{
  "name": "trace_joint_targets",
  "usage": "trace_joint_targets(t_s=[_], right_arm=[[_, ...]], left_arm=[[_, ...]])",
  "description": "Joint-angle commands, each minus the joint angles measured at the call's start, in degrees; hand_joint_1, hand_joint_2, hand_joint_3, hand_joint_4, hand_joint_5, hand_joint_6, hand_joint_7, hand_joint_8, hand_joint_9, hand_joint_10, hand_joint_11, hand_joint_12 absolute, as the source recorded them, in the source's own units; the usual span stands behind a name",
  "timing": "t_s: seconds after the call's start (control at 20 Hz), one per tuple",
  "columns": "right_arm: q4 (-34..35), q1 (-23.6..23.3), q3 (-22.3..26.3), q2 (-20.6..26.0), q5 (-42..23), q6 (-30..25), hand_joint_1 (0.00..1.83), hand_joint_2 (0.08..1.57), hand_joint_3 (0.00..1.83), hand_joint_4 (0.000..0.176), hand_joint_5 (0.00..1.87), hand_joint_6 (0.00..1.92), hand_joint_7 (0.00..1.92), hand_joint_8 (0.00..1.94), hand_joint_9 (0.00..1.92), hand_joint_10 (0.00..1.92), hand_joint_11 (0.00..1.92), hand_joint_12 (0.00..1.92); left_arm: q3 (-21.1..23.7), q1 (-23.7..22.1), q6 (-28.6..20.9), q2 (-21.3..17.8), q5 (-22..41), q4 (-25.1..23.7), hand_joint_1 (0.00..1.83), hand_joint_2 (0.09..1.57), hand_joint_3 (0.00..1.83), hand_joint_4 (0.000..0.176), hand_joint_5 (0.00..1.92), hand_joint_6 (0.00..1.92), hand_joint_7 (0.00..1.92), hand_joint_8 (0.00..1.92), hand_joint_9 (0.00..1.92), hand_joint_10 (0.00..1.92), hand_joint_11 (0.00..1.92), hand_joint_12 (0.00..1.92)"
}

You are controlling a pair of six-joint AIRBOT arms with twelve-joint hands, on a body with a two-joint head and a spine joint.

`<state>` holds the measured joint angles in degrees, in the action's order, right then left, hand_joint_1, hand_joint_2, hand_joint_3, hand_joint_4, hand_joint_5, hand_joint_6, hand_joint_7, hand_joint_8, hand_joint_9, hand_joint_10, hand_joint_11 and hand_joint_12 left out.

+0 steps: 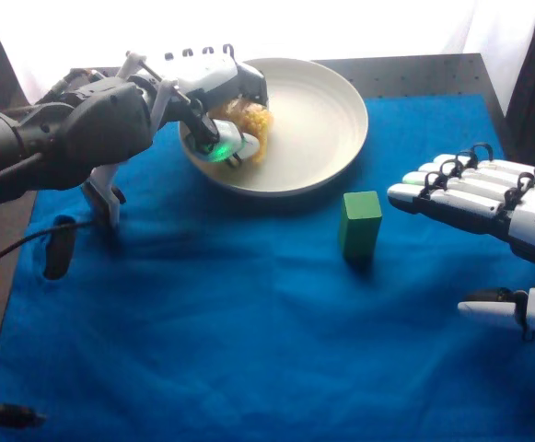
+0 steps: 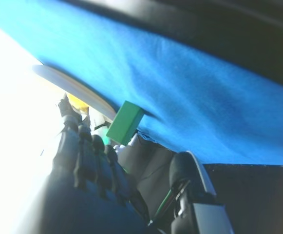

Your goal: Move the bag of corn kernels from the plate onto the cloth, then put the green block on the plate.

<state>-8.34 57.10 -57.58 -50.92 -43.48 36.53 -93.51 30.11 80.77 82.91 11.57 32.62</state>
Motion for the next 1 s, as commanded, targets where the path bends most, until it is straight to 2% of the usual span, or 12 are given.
trace_joint_targets(t_s=[0.0,0.25,0.3,0.5,0.55,0.6,0.65,0.7,0.8,0.85,0.9,0.95], right_arm=[[1.1,-0.1,-0.1,0.0,-7.1,0.1,0.72,1.27,0.01,0.006,0.0,0.0,0.0,0.0,0.0,0.0,0.0,0.0],[1.2,-0.1,-0.1,0.0,-7.2,0.1,0.74,1.26,0.0,0.003,0.0,0.0,0.0,0.0,0.0,0.0,0.0,0.0],[1.3,0.0,-0.1,0.0,-7.2,0.1,0.73,1.27,0.0,0.007,0.0,0.0,0.0,0.0,0.0,0.0,0.0,0.0],[1.5,0.0,0.0,0.0,-7.2,0.1,0.73,1.27,0.0,0.0,0.0,0.0,0.0,0.0,0.0,0.0,0.01,0.01],[1.6,0.1,0.0,0.0,-7.2,0.1,0.73,1.27,0.0,0.0,0.0,0.0,0.0,0.0,0.0,0.0,0.01,0.01],[1.7,0.2,0.0,0.0,-7.2,0.1,0.7,1.28,0.01,0.0,0.0,0.0,0.0,0.0,0.0,0.0,0.0,0.01],[1.8,0.3,0.1,0.0,-7.2,0.1,0.69,1.28,0.01,0.0,0.0,0.0,0.0,0.0,0.0,0.0,0.03,0.02],[1.9,0.3,0.2,0.0,-7.2,0.1,0.67,1.29,0.01,0.0,0.0,0.0,0.0,0.0,0.0,0.0,0.02,0.02],[1.9,0.4,0.3,0.2,-7.2,0.1,0.65,1.31,0.01,0.0,0.0,0.0,0.0,0.0,0.0,0.0,0.0,0.02],[2.1,0.4,0.4,0.3,-7.3,0.1,0.64,1.31,0.01,0.014,0.0,0.0,0.0,0.0,0.0,0.0,0.0,0.0],[2.3,0.5,0.5,0.3,-7.3,0.1,0.63,1.31,0.01,0.024,0.0,0.0,0.0,0.0,0.0,0.0,0.0,0.0],[2.6,0.6,0.5,0.3,-7.3,0.1,0.62,1.31,0.01,0.034,0.0,0.0,0.0,0.0,0.0,0.0,0.0,0.0]], left_arm=[[0.2,0.6,0.6,0.0,0.5,-0.8,1.0,1.44,0.0,0.004,0.5,1.76,0.38,1.83,0.31,1.85,0.45,1.92],[4.3,-0.6,0.8,-3.1,4.4,-3.3,0.99,1.45,0.0,0.0,0.48,1.83,0.36,1.8,0.31,1.78,0.44,1.92],[5.6,-1.2,0.8,-3.9,5.5,-4.4,1.18,1.42,0.0,0.0,0.47,1.77,0.34,1.77,0.48,1.85,0.45,1.92],[14.1,-4.1,-0.7,-10.2,13.5,-12.5,1.23,1.41,0.0,0.0,0.47,1.75,0.3,1.78,0.53,1.89,0.48,1.92],[16.0,-4.3,-1.6,-11.6,15.5,-14.6,1.27,1.4,0.0,0.0,0.42,1.76,0.14,1.44,0.46,1.81,0.46,1.92],[17.3,-4.3,-4.6,-12.7,17.4,-17.7,1.27,1.4,0.0,0.0,0.39,1.78,0.13,1.39,0.43,1.82,0.47,1.92],[18.1,-4.3,-9.3,-13.7,19.4,-21.4,1.22,1.42,0.01,0.0,0.35,1.84,0.29,1.7,0.53,1.87,0.57,1.92],[19.4,-4.1,-14.7,-15.2,22.1,-25.6,1.38,1.38,0.0,0.0,0.12,1.68,0.32,1.76,0.56,1.87,0.63,1.92],[23.3,-1.8,-17.4,-18.9,27.0,-27.8,1.43,1.35,0.0,0.0,0.05,1.57,0.42,1.72,0.58,1.84,0.81,1.92],[26.6,0.5,-17.4,-21.7,30.1,-28.2,1.42,1.36,0.0,0.0,0.09,1.46,0.44,1.8,0.47,1.81,0.63,1.92],[28.4,2.1,-17.4,-23.3,31.7,-28.3,1.42,1.36,0.0,0.0,0.15,1.5,0.36,1.78,0.53,1.83,0.47,1.92],[31.7,5.4,-17.6,-25.9,34.2,-28.7,1.26,1.41,0.01,0.0,0.34,1.76,0.33,1.79,0.55,1.83,0.52,1.92]])
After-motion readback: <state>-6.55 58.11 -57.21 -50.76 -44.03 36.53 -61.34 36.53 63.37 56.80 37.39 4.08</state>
